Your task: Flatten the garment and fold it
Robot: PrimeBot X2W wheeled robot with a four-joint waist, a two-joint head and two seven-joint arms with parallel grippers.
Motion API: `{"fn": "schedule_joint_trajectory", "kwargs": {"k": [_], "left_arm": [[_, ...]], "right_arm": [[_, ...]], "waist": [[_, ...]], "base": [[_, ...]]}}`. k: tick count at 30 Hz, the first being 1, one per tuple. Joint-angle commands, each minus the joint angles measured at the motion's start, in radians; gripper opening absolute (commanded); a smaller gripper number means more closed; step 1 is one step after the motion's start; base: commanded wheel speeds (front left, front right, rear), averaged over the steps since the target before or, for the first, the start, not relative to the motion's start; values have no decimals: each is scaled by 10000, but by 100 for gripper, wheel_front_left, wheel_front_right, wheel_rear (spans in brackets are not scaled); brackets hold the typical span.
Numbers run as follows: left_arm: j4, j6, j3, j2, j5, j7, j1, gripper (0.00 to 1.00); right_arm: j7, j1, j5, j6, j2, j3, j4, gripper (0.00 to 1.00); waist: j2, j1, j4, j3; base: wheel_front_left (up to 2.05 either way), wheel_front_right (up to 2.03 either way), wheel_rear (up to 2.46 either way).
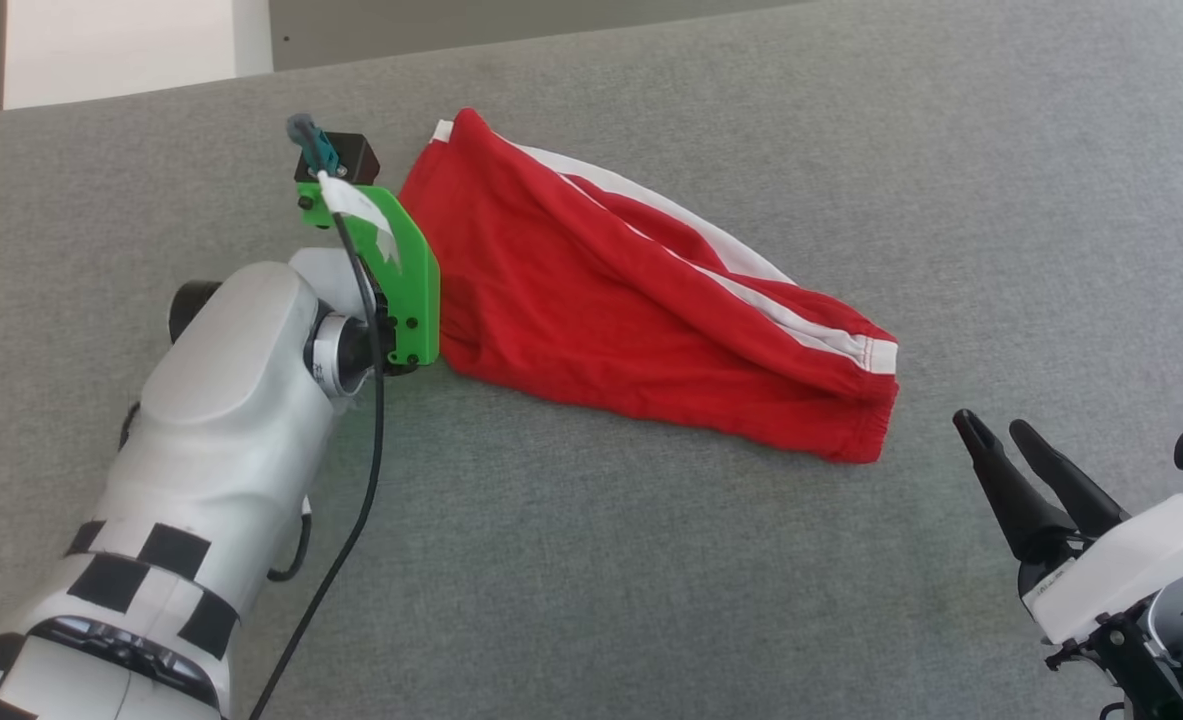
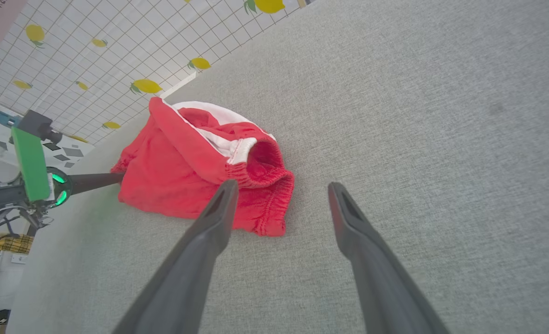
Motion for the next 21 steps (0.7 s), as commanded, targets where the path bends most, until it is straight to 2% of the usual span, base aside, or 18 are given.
{"fn": "schedule_joint_trajectory", "kwargs": {"k": [1, 7, 13, 16, 21], "left_arm": [[52, -91, 12, -85, -187, 61, 475, 0], [-524, -244, 448, -141, -712, -203, 615, 0], [-1330, -326, 614, 24, -918, -294, 757, 0], [-1730, -241, 614, 154, -910, -220, 799, 0], [-2293, -86, 574, 326, -853, -85, 833, 0]], "right_arm": [[23, -51, -115, -13, 29, 23, -15, 100], [672, 78, -1469, -13, -101, 128, -447, 100], [2011, 2, -3565, -13, -175, 517, -934, 100], [2543, -317, -4410, -13, -161, 887, -750, 100], [2774, -1055, -4939, -13, -65, 1388, 100, 100]], "waist": [[-1, 0, 99, -83], [-1, 0, 342, -234], [-1, 0, 527, -135], [-1, 0, 592, 21], [-1, 0, 692, 293]], "base": [[0, 0, 0], [0, 0, 0], [0, 0, 0], [0, 0, 0], [0, 0, 0]]}}
